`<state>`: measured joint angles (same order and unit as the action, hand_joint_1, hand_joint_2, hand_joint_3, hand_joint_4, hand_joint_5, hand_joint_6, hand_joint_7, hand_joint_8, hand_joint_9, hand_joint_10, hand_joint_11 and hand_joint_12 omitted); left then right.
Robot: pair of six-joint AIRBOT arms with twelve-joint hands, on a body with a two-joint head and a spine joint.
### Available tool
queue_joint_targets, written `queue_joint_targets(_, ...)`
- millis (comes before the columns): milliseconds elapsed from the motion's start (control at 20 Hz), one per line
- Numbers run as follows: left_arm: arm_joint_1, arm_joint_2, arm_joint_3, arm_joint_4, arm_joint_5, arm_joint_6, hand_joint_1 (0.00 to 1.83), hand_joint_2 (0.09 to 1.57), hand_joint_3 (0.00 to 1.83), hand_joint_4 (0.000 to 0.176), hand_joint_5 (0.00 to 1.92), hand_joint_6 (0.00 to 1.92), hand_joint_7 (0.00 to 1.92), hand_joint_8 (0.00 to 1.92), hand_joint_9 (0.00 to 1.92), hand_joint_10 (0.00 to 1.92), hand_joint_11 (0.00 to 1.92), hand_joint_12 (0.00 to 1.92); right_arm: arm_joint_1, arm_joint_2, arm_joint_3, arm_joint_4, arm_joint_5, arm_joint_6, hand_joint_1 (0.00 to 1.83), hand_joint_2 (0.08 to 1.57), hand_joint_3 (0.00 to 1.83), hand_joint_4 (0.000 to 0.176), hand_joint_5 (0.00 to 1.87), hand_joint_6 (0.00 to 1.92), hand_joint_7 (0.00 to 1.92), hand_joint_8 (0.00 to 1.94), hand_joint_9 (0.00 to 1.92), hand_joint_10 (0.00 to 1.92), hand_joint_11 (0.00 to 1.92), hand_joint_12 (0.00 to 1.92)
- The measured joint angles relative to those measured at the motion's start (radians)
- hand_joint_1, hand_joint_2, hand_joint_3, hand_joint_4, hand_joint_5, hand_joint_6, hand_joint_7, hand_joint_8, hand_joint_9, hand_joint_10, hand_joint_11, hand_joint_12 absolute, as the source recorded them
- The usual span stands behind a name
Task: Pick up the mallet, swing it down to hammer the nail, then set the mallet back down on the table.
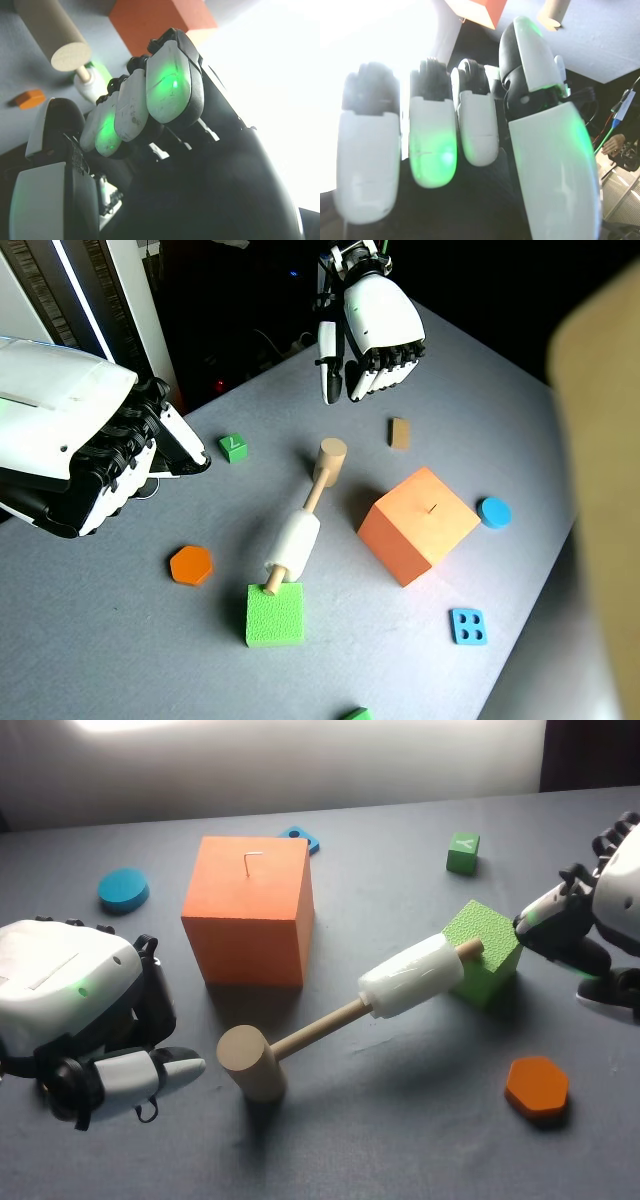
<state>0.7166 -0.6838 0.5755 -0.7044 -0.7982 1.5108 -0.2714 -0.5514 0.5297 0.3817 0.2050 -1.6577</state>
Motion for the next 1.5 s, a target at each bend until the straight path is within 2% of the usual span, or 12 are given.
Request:
queue_joint_targets(50,0.000,0.000,0.000,0.001,0.000,0.005,0.00,1.17,0.05,0.000,0.02,0.00,0.01,0.00,0.02,0.00,0.01,0.09,0.000,-0.003,0.000,0.000,-0.008,-0.001,0.03,1.27,0.04,0.000,0.00,0.00,0.00,0.00,0.00,0.00,0.00,0.00)
queue_joint_targets(450,0.012,0.000,0.026,0.047,0.009,-0.048,0.00,1.18,0.02,0.000,0.03,0.01,0.02,0.01,0.02,0.01,0.02,0.10,-0.054,-0.040,0.000,0.060,-0.010,-0.032,0.00,1.28,0.01,0.000,0.00,0.00,0.00,0.00,0.00,0.00,0.00,0.00)
queue_joint_targets(500,0.012,0.000,0.037,0.079,0.013,-0.077,0.00,1.18,0.02,0.000,0.02,0.01,0.01,0.00,0.01,0.00,0.01,0.10,-0.057,-0.051,0.000,0.124,0.000,-0.102,0.00,1.28,0.01,0.000,0.00,0.00,0.00,0.00,0.00,0.00,0.00,0.00)
queue_joint_targets(600,0.018,0.000,0.077,0.218,0.006,-0.176,0.00,1.18,0.01,0.000,0.01,0.00,0.00,0.00,0.00,0.00,0.00,0.09,-0.066,-0.112,0.000,0.412,0.101,-0.422,0.05,1.27,0.01,0.000,0.00,0.00,0.00,0.00,0.00,0.00,0.00,0.00)
queue_joint_targets(700,0.039,0.000,0.098,0.294,0.006,-0.248,0.00,1.18,0.01,0.000,0.00,0.00,0.00,0.00,0.00,0.00,0.01,0.10,-0.085,-0.153,0.003,0.525,0.172,-0.547,0.18,1.23,0.00,0.000,0.00,0.00,0.00,0.00,0.00,0.00,0.00,0.00)
queue_joint_targets(850,0.089,0.000,0.150,0.429,0.029,-0.396,0.00,1.18,0.01,0.000,0.01,0.00,0.00,0.00,0.01,0.00,0.00,0.10,-0.061,-0.192,0.007,0.719,0.183,-0.702,0.83,1.07,0.00,0.000,0.00,0.00,0.00,0.00,0.00,0.00,0.00,0.00)
queue_joint_targets(950,0.126,0.000,0.175,0.499,0.031,-0.476,0.00,1.18,0.01,0.000,0.02,0.01,0.00,0.00,0.01,0.00,0.01,0.10,-0.015,-0.218,0.032,0.883,0.176,-0.814,1.07,1.00,0.00,0.000,0.00,0.00,0.00,0.00,0.00,0.00,0.00,0.00)
queue_joint_targets(1050,0.161,-0.017,0.218,0.567,0.018,-0.552,0.00,1.18,0.01,0.000,0.01,0.00,0.00,0.00,0.00,0.00,0.00,0.10,0.041,-0.236,0.066,1.066,0.162,-0.924,1.13,0.94,0.00,0.000,0.00,0.00,0.00,0.00,0.00,0.00,0.00,0.00)
queue_joint_targets(1150,0.172,-0.049,0.261,0.604,0.004,-0.606,0.00,1.18,0.01,0.000,0.03,0.01,0.01,0.00,0.01,0.00,0.01,0.11,0.094,-0.251,0.085,1.262,0.166,-1.128,1.18,0.92,0.00,0.000,0.00,0.00,0.00,0.00,0.00,0.00,0.00,0.00)
queue_joint_targets(1200,0.171,-0.067,0.281,0.631,-0.015,-0.636,0.00,1.18,0.01,0.000,0.04,0.01,0.01,0.00,0.02,0.01,0.02,0.11,0.121,-0.263,0.097,1.408,0.166,-1.306,1.22,0.91,0.00,0.000,0.00,0.00,0.00,0.00,0.00,0.00,0.00,0.00)
queue_joint_targets(1350,0.171,-0.097,0.300,0.670,-0.046,-0.650,0.00,1.19,0.01,0.000,0.05,0.01,0.02,0.01,0.02,0.01,0.01,0.11,0.116,-0.274,0.132,1.374,0.081,-1.348,1.29,0.92,0.00,0.000,0.00,0.00,0.00,0.00,0.00,0.00,0.00,0.00)
queue_joint_targets(1500,0.170,-0.106,0.322,0.686,-0.055,-0.663,0.00,1.19,0.01,0.000,0.04,0.01,0.01,0.00,0.02,0.00,0.01,0.11,0.096,-0.269,0.210,1.329,-0.167,-1.340,1.29,0.93,0.00,0.000,0.00,0.00,0.00,0.00,0.00,0.00,0.00,0.00)
